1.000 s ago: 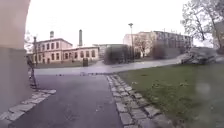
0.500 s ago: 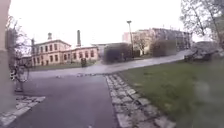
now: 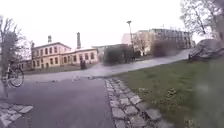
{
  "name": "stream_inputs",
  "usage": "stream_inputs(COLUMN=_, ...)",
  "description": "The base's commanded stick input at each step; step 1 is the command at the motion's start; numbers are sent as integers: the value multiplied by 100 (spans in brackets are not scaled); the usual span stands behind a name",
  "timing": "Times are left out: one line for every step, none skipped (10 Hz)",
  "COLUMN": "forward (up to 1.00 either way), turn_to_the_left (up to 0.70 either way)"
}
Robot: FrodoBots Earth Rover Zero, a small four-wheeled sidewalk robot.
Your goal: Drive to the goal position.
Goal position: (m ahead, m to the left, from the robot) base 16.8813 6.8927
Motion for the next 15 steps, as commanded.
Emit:
stream_inputs(forward=85, turn_to_the_left=34)
stream_inputs(forward=85, turn_to_the_left=34)
stream_inputs(forward=85, turn_to_the_left=34)
stream_inputs(forward=85, turn_to_the_left=34)
stream_inputs(forward=85, turn_to_the_left=34)
stream_inputs(forward=85, turn_to_the_left=34)
stream_inputs(forward=85, turn_to_the_left=34)
stream_inputs(forward=85, turn_to_the_left=34)
stream_inputs(forward=85, turn_to_the_left=34)
stream_inputs(forward=85, turn_to_the_left=17)
stream_inputs(forward=85, turn_to_the_left=0)
stream_inputs(forward=85, turn_to_the_left=0)
stream_inputs(forward=85, turn_to_the_left=0)
stream_inputs(forward=85, turn_to_the_left=0)
stream_inputs(forward=85, turn_to_the_left=0)
